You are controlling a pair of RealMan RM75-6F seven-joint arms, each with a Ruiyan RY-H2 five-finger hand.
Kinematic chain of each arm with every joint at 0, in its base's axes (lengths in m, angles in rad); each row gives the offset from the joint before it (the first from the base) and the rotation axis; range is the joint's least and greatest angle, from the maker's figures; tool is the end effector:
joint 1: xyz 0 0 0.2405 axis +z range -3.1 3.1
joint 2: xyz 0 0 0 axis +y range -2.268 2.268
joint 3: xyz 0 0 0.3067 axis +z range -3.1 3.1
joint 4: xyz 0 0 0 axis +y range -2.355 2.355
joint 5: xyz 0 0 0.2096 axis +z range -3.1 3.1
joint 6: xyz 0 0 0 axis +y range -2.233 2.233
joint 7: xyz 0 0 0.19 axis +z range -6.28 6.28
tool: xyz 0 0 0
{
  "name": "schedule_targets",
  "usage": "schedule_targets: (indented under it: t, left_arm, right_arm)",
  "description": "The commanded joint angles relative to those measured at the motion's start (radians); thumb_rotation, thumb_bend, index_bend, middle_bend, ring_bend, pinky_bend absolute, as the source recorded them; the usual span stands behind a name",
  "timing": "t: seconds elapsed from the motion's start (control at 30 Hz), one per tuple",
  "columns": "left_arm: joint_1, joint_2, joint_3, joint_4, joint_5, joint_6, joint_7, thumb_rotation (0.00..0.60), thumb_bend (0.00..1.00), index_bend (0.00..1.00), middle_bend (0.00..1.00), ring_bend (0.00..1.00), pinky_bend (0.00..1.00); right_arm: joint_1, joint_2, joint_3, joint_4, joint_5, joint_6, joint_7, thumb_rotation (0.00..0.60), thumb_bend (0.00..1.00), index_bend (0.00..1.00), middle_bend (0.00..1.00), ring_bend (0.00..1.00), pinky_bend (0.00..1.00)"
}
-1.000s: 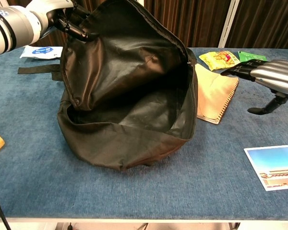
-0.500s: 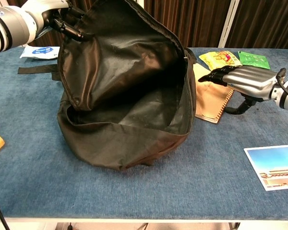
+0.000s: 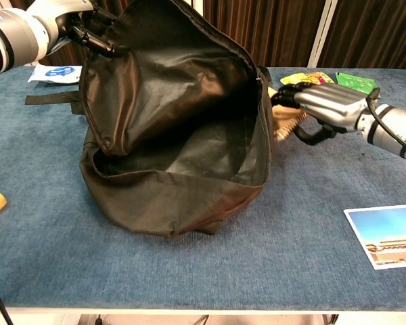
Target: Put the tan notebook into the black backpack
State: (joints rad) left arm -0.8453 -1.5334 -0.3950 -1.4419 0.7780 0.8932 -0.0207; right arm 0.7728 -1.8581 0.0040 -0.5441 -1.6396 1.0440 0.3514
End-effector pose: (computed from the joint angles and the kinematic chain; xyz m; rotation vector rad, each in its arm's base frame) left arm -0.1452 0.4894 0.0092 -1.3999 -1.5133 -1.2563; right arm -0.2371 -0.4610 -0.0788 2.0195 -0.6819 0.9603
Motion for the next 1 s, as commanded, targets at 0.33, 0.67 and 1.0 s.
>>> schedule_targets:
  t: [0.33, 0.67, 1.0]
  left_arm:
    - [0.009, 0.009, -0.008, 0.002, 0.000, 0.003, -0.014, 0.600, 0.52, 0.66, 0.60, 0.54, 0.43]
    - [0.014, 0.008, -0.011, 0.015, 0.006, -0.005, -0.035, 0.600, 0.52, 0.66, 0.60, 0.54, 0.43]
    - [0.018, 0.010, -0.013, 0.014, 0.012, -0.004, -0.045, 0.600, 0.52, 0.66, 0.59, 0.54, 0.43]
  right_arm:
    - [0.059, -0.032, 0.039, -0.010, 0.035, -0.033, -0.046, 0.600, 0.38, 0.23, 0.22, 0.08, 0.24]
    - [0.065, -0.081, 0.058, 0.044, 0.054, 0.002, -0.069, 0.600, 0.31, 0.52, 0.41, 0.27, 0.35]
    - [0.029, -0.092, 0.035, 0.085, 0.043, 0.065, -0.073, 0.600, 0.31, 0.74, 0.60, 0.48, 0.46]
